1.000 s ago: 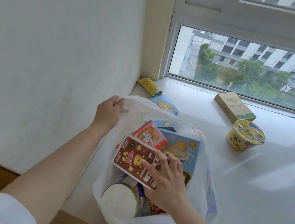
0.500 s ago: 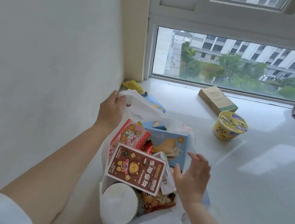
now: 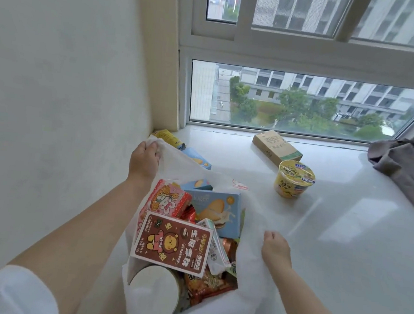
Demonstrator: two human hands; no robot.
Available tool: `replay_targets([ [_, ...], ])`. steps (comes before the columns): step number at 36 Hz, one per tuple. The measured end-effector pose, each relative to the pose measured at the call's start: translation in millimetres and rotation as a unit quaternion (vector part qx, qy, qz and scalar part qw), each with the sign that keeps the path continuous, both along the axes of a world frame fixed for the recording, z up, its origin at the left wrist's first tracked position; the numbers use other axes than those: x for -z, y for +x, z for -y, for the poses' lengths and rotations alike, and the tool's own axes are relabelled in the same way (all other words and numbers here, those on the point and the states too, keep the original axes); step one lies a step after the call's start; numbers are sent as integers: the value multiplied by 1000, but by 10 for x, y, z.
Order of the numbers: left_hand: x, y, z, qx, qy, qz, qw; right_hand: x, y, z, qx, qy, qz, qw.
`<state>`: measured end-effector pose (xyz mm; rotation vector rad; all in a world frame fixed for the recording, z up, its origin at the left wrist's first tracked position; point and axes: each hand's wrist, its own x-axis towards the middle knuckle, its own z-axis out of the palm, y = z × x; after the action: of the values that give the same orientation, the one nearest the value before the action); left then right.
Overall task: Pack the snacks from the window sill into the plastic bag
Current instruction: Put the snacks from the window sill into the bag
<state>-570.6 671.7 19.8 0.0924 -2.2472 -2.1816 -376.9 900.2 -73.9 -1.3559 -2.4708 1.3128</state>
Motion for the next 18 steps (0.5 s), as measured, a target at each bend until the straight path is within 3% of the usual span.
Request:
replay_targets([
  [3,-14,-13,14,-13,-33,3,999,-254,-24,-175,-136,17,98,986],
  [5,-41,-32,30,-19,-47,3,999,-392,-2,-324,-226,51,201,952],
  [7,-111,-53,49,-15,-51,16,998,-523,9,-457,-260,67,241,933],
  [13,-575,-53,234,112,40,179,977,-1061,-183,-668,-195,137,150,959],
  [15,-884,-33,258,138,87,172,971,-1286,-264,-814,-148,162,129,967],
  [18,-1269,106,131,150,176,95,968,-1460,-203,-1126,-47,144,68,986],
])
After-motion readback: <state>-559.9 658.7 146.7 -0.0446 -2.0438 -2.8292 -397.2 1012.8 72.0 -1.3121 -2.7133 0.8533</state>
